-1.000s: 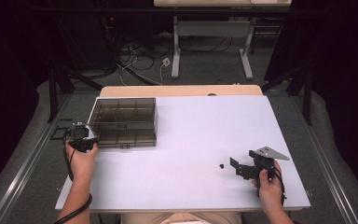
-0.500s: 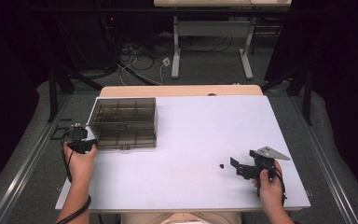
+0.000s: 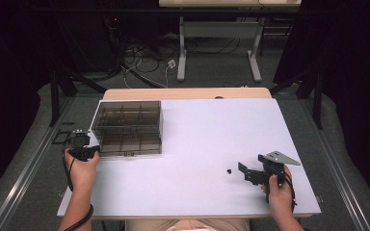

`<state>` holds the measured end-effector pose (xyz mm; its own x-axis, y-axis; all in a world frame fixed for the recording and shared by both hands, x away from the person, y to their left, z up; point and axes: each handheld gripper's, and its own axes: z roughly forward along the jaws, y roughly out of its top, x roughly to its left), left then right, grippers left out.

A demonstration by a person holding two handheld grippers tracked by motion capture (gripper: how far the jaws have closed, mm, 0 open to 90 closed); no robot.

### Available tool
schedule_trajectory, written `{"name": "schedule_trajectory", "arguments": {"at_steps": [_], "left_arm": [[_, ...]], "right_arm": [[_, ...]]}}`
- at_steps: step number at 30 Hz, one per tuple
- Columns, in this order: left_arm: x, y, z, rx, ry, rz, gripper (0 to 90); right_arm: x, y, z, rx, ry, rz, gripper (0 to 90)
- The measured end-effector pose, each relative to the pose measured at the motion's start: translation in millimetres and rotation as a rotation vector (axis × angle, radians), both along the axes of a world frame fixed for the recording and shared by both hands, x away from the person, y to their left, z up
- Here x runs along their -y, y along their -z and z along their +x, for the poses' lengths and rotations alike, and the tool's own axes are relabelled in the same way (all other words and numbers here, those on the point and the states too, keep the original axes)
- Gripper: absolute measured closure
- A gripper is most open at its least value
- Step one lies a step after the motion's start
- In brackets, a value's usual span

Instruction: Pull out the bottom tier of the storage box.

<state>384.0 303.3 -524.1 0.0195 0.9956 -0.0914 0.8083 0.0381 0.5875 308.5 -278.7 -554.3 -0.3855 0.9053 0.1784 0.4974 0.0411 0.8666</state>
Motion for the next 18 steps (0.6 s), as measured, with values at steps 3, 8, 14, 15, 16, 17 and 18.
{"name": "schedule_trajectory", "arguments": {"at_steps": [3,8,14,15,16,17,18], "left_arm": [[-1.0,-0.5,-2.1,0.002,0.009,-0.002,89.5],[-0.9,-0.5,-5.8,0.006,0.007,-0.01,89.5],[-1.8,-1.2,-10.0,-0.002,0.019,0.0,89.5],[-1.1,-0.8,-10.3,0.002,0.011,-0.007,89.5],[-1.1,-0.5,-10.6,0.003,0.009,-0.007,89.5],[-0.9,-0.2,-10.9,0.002,0.007,-0.012,89.5],[-1.4,-0.2,-11.2,0.001,0.011,-0.008,89.5]], "right_arm": [[0.0,-0.1,0.0,0.0,0.003,0.002,8.4],[0.4,-0.3,0.0,0.006,-0.001,-0.002,8.4],[0.4,-0.7,0.0,0.006,0.001,-0.001,8.4],[0.4,-0.7,-0.1,0.007,0.001,-0.002,8.4],[0.1,-0.2,0.2,0.016,0.002,0.004,8.4],[0.2,-0.3,0.2,0.016,0.002,0.003,8.4],[0.1,-0.3,0.1,0.015,0.002,0.005,8.4]]}}
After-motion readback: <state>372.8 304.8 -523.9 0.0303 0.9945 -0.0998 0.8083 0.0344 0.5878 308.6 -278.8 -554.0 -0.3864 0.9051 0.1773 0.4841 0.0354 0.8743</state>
